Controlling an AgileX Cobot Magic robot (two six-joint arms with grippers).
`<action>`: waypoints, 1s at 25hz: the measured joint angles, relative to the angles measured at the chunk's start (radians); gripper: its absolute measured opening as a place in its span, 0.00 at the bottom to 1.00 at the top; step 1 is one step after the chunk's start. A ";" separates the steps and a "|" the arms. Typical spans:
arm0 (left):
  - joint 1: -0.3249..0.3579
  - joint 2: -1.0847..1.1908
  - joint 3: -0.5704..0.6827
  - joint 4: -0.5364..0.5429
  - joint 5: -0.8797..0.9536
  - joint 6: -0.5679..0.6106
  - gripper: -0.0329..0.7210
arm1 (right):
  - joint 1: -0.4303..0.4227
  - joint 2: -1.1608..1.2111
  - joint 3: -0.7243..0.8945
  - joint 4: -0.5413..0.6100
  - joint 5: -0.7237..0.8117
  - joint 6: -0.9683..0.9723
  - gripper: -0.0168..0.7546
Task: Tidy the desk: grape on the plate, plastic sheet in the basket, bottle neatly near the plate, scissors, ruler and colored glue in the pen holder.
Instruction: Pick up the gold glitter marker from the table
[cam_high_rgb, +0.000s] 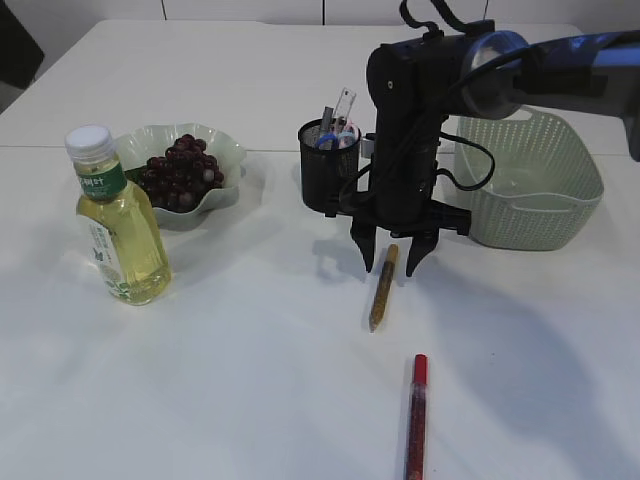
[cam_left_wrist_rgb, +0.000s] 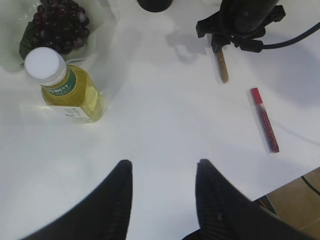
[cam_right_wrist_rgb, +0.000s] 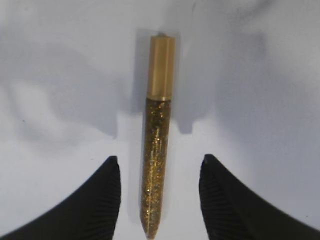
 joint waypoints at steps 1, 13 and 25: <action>0.000 0.000 0.000 0.000 0.000 0.000 0.45 | 0.000 0.002 0.000 0.000 0.000 0.000 0.55; 0.000 0.006 0.000 -0.008 0.000 0.000 0.45 | 0.000 0.049 -0.001 0.054 -0.001 0.000 0.55; 0.000 0.009 0.000 -0.010 0.000 0.000 0.45 | 0.000 0.067 -0.001 0.058 -0.002 0.000 0.55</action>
